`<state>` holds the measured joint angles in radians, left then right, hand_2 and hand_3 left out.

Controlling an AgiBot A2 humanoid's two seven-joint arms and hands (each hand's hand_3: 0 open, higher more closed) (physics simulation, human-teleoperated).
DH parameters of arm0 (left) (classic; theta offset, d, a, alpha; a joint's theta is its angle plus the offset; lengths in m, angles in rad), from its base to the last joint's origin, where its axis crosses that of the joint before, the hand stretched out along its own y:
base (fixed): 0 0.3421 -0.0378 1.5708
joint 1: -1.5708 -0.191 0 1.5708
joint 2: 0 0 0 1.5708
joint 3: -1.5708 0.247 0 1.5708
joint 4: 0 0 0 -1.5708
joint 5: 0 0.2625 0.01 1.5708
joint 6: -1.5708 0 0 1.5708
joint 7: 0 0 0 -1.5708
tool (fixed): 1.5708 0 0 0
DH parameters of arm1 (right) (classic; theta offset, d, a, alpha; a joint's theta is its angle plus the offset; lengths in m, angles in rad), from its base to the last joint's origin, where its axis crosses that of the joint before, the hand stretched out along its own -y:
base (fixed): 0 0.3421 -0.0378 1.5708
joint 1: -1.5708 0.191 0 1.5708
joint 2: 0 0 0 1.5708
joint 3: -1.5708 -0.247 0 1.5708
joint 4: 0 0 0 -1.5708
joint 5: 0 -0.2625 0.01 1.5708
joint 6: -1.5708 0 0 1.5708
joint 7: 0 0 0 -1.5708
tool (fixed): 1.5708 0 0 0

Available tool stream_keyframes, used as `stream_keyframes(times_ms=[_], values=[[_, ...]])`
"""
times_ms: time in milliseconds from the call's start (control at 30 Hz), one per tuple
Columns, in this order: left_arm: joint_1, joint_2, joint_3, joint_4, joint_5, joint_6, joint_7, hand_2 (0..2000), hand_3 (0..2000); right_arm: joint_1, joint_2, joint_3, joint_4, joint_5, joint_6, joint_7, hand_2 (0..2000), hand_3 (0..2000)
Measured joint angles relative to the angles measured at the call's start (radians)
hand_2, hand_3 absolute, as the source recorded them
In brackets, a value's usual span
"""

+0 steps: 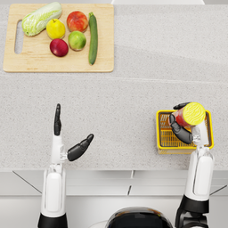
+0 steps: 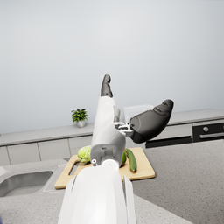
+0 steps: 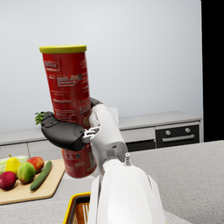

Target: Pick up the red potato chip and place it into the yellow basket

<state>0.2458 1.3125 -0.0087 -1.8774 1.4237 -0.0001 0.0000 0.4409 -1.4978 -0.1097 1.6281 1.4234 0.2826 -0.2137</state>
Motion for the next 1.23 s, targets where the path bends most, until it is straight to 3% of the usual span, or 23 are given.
stream_keyframes(times_ms=[67,167,200,233,267,300,367,467,567,767,1233], values=[[-0.004,0.002,0.011,0.009,0.000,0.000,0.000,0,0,-0.013,-0.001,0.007,-0.054,0.000,0.008,-0.063,2000,2000],[-0.015,0.006,0.026,0.018,0.000,0.000,0.000,0,0,-0.024,-0.002,0.018,-0.131,0.001,0.070,-0.105,2000,2000],[-0.016,0.007,0.028,0.019,0.000,0.000,0.000,0,0,-0.020,-0.001,0.015,-0.152,0.001,0.103,-0.113,639,1673],[-0.017,0.009,0.028,0.020,0.000,0.000,0.000,0,0,-0.016,-0.001,0.010,-0.161,0.000,0.067,-0.121,0,1347],[-0.017,0.010,0.026,0.020,0.000,0.000,0.000,0,0,-0.011,-0.001,0.002,-0.161,0.000,0.023,-0.125,0,1020],[-0.018,0.012,0.025,0.021,0.000,0.000,0.000,0,0,-0.007,0.000,-0.006,-0.153,0.000,-0.063,-0.029,0,693],[-0.019,0.014,0.021,0.022,0.000,0.000,0.000,0,0,0.001,0.002,-0.015,-0.116,0.000,-0.170,0.089,0,40],[0.000,0.019,0.001,0.024,0.000,0.000,0.000,0,0,0.017,0.007,-0.018,-0.018,-0.001,-0.241,0.168,0,0],[0.060,0.017,-0.042,0.053,0.000,0.000,0.000,0,0,0.033,0.013,-0.026,0.059,0.000,-0.267,0.197,0,0],[0.147,0.007,-0.151,0.155,0.000,0.000,0.000,0,0,-0.004,0.005,-0.069,0.090,-0.001,-0.281,0.211,0,0],[0.135,0.013,-0.191,0.203,0.000,0.000,0.000,0,0,-0.036,-0.001,-0.068,0.088,-0.001,-0.283,0.214,0,0]])
